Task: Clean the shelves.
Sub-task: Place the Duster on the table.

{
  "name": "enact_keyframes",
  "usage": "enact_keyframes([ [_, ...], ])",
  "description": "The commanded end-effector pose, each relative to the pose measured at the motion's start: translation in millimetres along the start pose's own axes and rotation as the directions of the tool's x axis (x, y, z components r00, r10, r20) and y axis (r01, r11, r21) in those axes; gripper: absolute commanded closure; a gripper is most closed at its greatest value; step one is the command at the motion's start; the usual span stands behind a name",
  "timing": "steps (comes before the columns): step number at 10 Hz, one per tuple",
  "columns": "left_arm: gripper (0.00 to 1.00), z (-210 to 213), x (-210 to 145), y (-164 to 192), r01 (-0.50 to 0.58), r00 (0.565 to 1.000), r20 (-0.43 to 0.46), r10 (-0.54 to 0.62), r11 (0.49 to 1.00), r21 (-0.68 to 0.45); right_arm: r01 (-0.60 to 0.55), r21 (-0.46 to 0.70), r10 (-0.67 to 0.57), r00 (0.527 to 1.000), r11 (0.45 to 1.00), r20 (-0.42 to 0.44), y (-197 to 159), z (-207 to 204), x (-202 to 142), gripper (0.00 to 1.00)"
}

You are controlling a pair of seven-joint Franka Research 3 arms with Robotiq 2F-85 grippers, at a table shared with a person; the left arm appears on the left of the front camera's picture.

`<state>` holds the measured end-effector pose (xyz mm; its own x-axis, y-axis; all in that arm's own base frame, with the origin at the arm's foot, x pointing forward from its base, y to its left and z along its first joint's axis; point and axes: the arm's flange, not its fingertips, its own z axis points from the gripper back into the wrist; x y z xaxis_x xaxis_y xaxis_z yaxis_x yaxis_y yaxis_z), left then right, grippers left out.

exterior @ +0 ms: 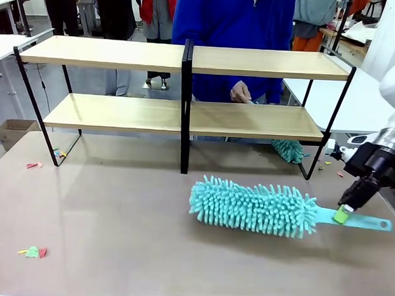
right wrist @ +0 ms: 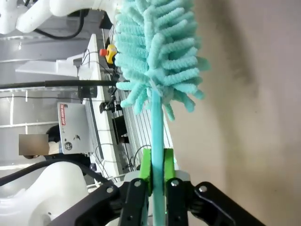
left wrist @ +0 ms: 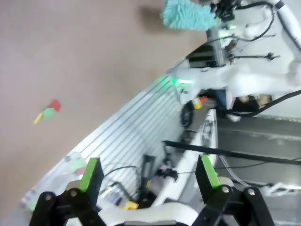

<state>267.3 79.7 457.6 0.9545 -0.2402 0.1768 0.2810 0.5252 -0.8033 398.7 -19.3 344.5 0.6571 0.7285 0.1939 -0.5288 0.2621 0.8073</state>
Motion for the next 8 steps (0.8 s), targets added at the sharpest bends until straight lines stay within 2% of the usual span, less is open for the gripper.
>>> enact_keyframes([
  [1, 0.0, -49.2, -12.7, 26.7, -0.056, 0.989, 0.116, 0.087, 0.968, -0.244, 0.025, 0.008, -0.025, 0.999, 1.0, 0.037, -2.8, 11.9, 10.1, 0.88],
  [2, 0.0, -70.7, -3.9, 40.3, 0.015, 0.982, 0.185, 0.039, 0.96, -0.28, 0.05, 0.01, -0.05, 0.999, 0.999, 0.012, -8.4, 12.7, 11.8, 0.88],
  [3, 0.0, -82.5, 8.7, 49.2, -0.051, 0.982, 0.152, 0.112, 0.933, -0.357, 0.093, -0.014, -0.093, 0.996, 0.996, 0.012, -12.5, 12.8, 13.9, 0.88],
  [4, 0.0, -94.0, 12.5, 52.8, -0.1, 0.983, 0.11, 0.144, 0.938, -0.332, 0.117, -0.031, -0.116, 0.993, 0.993, 0.012, -14.8, 13.3, 13.2, 0.88],
  [5, 0.0, -24.6, 29.0, 50.9, -0.081, 0.984, 0.129, 0.122, 0.955, -0.285, 0.127, -0.021, -0.127, 0.992, 0.992, 0.002, -15.2, 10.7, 12.0, 0.88],
  [6, 0.0, -24.6, 29.0, 50.9, -0.081, 0.984, 0.129, 0.122, 0.955, -0.285, 0.145, -0.033, -0.146, 0.989, 0.989, -0.019, -18.9, 13.6, 13.1, 0.88],
  [7, 0.0, -24.6, 29.0, 50.9, -0.081, 0.984, 0.129, 0.122, 0.955, -0.285, 0.153, -0.053, -0.154, 0.988, 0.987, -0.015, -19.3, 15.0, 13.8, 0.28],
  [8, 0.0, -24.6, 29.0, 50.9, -0.081, 0.984, 0.129, 0.122, 0.955, -0.285, 0.149, -0.085, -0.148, 0.989, 0.985, 0.017, -16.8, 20.9, 8.8, 0.28],
])
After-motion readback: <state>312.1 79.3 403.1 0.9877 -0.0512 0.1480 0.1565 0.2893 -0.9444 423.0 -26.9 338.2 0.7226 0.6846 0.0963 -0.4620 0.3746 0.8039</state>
